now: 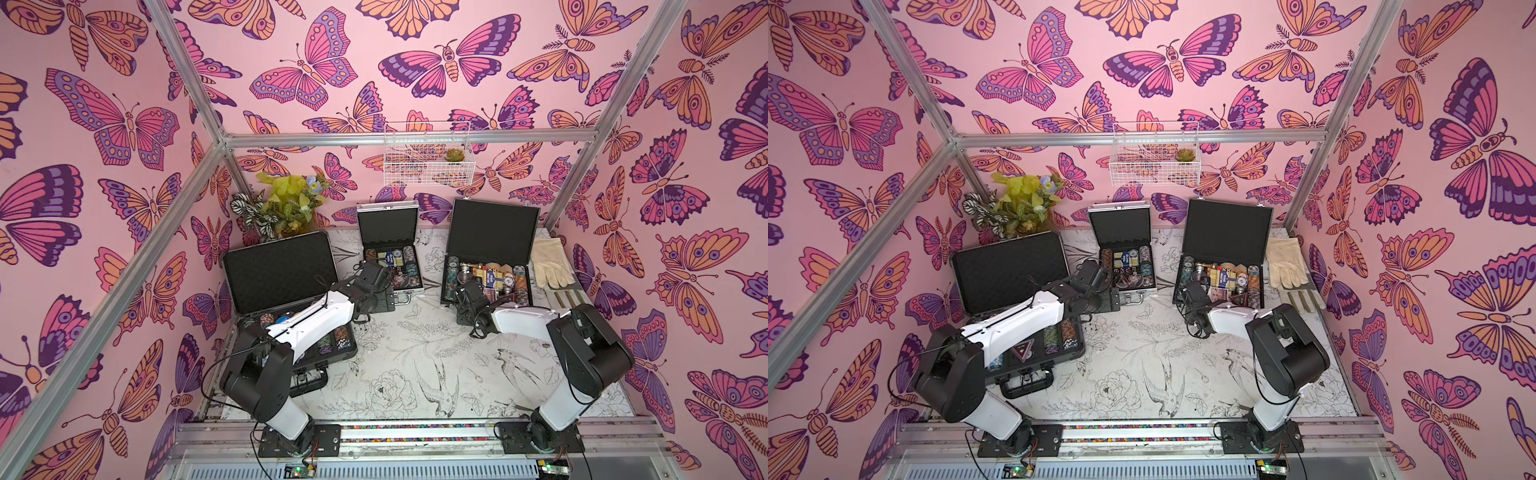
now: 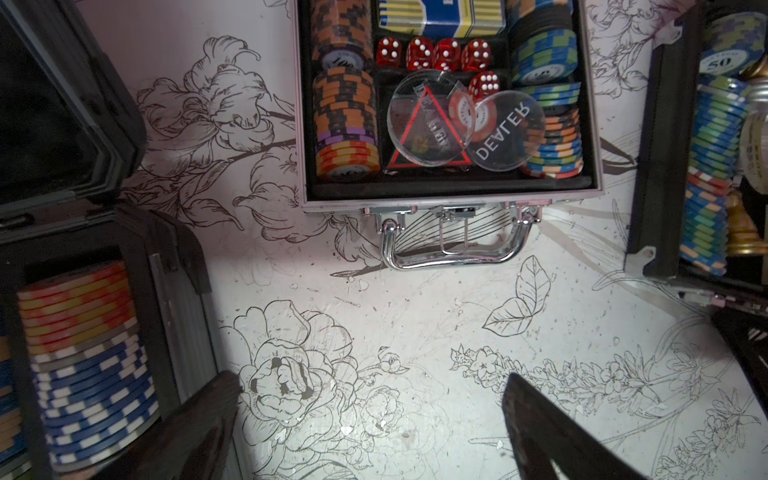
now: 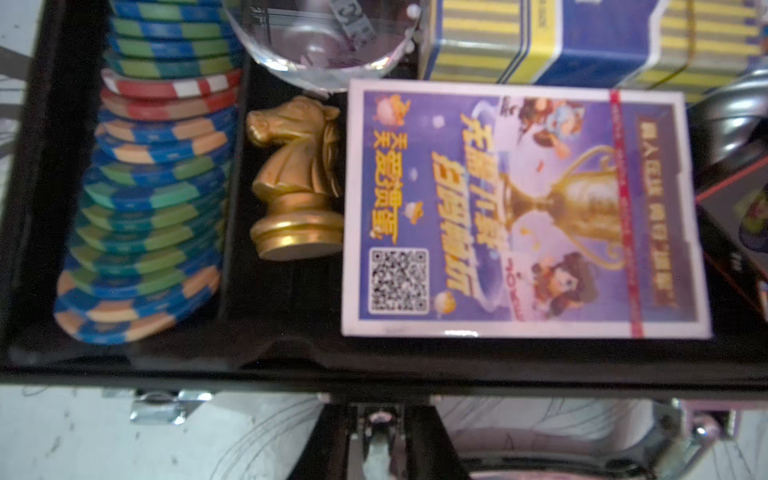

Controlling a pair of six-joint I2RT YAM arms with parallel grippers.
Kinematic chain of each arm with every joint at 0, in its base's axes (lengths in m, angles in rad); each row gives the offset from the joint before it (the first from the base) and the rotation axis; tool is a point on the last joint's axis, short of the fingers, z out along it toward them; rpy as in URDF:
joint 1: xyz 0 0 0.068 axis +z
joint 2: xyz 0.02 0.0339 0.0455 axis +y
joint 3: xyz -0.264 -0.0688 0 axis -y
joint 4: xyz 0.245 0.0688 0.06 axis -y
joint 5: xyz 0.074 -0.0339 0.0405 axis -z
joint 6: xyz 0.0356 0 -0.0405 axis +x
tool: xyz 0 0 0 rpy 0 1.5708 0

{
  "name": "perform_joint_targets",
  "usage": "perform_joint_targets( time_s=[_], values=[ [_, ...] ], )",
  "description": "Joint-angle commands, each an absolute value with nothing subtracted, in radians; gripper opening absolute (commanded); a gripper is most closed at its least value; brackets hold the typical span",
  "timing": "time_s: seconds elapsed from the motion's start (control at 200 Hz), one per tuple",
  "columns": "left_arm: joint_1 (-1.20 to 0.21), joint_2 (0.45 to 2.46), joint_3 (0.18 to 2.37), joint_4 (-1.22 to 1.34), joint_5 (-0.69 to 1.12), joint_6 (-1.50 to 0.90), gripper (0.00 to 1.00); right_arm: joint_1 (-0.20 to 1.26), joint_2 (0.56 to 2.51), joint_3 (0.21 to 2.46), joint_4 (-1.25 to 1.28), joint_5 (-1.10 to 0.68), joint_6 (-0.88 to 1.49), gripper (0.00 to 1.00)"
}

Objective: Close the poker set cases
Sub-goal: Move the poker set case to the center of the board.

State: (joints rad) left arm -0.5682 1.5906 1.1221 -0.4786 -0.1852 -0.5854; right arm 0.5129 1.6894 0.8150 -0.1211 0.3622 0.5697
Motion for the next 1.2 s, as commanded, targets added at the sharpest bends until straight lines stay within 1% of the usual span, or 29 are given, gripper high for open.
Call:
perform_joint_targets(
  time_s=[0.0,0.491,0.621,0.746,0.982,1.067,1.197],
  values=[
    [-0.570,1.611,1.143,-0.497,-0.216,-0.598,0.99,0.573,1.666,0.778,-0.203,0.245,0.609,0.14],
    [-0.574,1.611,1.146,-0.498,-0.230,-0.599,0.99,0.771,1.606,0.708,-0.272,0.306,0.787,0.17],
    [-0.573,1.614,1.146,-0.499,-0.230,-0.601,0.99,0.784,1.601,0.704,-0.285,0.307,0.802,0.20],
    [-0.574,1.617,1.145,-0.498,-0.233,-0.609,0.99,0.785,1.579,0.720,-0.317,0.331,0.790,0.30],
    [-0.571,1.610,1.140,-0.502,-0.255,-0.612,0.99,0.781,1.471,0.792,-0.409,0.383,0.737,0.57],
    [-0.571,1.611,1.140,-0.505,-0.255,-0.615,0.99,0.774,1.432,0.826,-0.442,0.372,0.717,0.63],
    [-0.569,1.611,1.141,-0.505,-0.252,-0.617,0.99,0.739,1.357,0.876,-0.442,0.325,0.695,0.66]
  ],
)
